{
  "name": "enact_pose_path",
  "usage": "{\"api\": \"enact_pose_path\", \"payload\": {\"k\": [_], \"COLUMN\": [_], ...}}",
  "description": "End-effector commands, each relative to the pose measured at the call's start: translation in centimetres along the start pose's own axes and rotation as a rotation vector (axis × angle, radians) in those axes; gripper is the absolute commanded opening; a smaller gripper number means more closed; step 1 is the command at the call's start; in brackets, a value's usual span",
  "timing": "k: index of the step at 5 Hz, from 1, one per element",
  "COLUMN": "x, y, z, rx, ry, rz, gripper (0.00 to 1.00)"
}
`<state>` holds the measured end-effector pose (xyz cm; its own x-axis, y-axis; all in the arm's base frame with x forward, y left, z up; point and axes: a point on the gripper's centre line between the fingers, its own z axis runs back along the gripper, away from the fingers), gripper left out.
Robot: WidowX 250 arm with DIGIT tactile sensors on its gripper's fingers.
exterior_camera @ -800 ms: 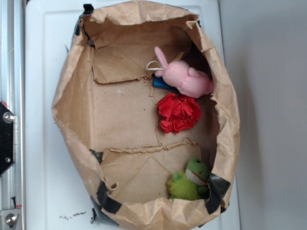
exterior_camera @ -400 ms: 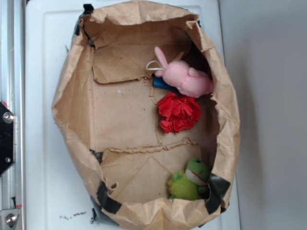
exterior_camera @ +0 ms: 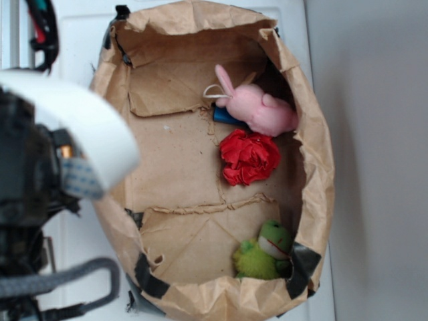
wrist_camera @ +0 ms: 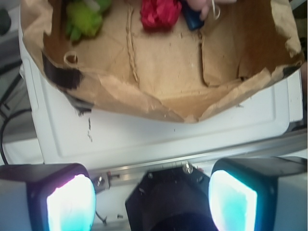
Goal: Grab the pink bunny.
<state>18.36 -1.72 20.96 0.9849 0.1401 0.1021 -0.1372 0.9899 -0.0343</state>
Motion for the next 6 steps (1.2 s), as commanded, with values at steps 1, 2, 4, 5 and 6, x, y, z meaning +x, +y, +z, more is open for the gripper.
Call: {"api": "enact_pose_path", "payload": {"k": [1, 2, 4, 5, 6], "x": [2.5, 4.2, 7.9, 9.4, 10.7], "y": [2.0, 4.1, 5.5, 5.9, 6.4], "z": [-1.6, -2.6, -3.1, -4.0, -5.6], "rx": [-0.035, -0.071, -0.109, -0.092, -0.104], "ry": [-0.1, -0.172, -0.136, -0.095, -0.031], "rz": [0.001, 0.086, 0.135, 0.002, -0.109], "gripper": [1.0, 1.0, 1.0, 1.0, 1.0]}}
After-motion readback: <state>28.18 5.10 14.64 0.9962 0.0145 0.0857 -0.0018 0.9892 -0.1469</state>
